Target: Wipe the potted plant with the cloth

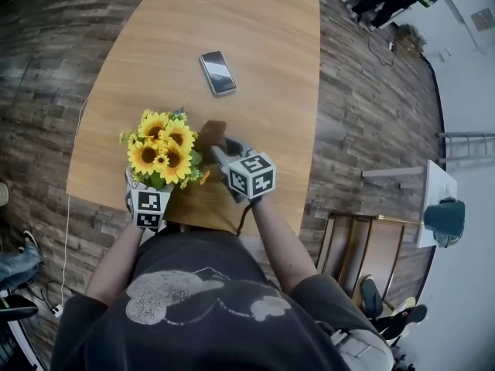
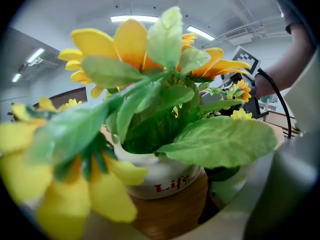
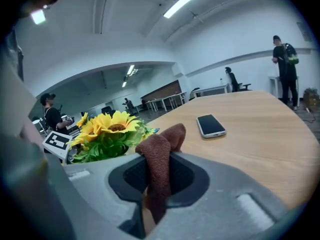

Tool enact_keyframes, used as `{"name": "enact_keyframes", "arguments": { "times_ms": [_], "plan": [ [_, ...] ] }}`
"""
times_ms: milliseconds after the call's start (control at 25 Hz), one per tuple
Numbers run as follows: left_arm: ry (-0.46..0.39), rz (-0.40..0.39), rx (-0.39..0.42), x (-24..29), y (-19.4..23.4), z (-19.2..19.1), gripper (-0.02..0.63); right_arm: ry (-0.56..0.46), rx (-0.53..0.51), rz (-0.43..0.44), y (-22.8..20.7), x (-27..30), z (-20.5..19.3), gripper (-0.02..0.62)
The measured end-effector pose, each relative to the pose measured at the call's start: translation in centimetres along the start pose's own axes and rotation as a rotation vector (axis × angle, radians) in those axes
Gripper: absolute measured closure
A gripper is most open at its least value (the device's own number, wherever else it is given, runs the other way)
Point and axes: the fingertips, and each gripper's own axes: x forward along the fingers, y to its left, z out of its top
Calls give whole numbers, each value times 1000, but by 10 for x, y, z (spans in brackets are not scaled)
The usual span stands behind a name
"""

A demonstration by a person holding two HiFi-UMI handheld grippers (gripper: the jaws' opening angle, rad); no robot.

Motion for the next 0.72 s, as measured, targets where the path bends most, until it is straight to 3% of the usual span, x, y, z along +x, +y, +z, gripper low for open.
{"name": "enact_keyframes", "arguments": {
  "times_ms": [400, 720],
  "plan": [
    [19, -21, 1, -2, -1, -2, 21, 105, -56, 182, 22, 62, -12, 546],
    [26, -68, 18, -4, -1, -4, 21, 120, -63, 293, 45, 59, -20, 546]
  ]
}}
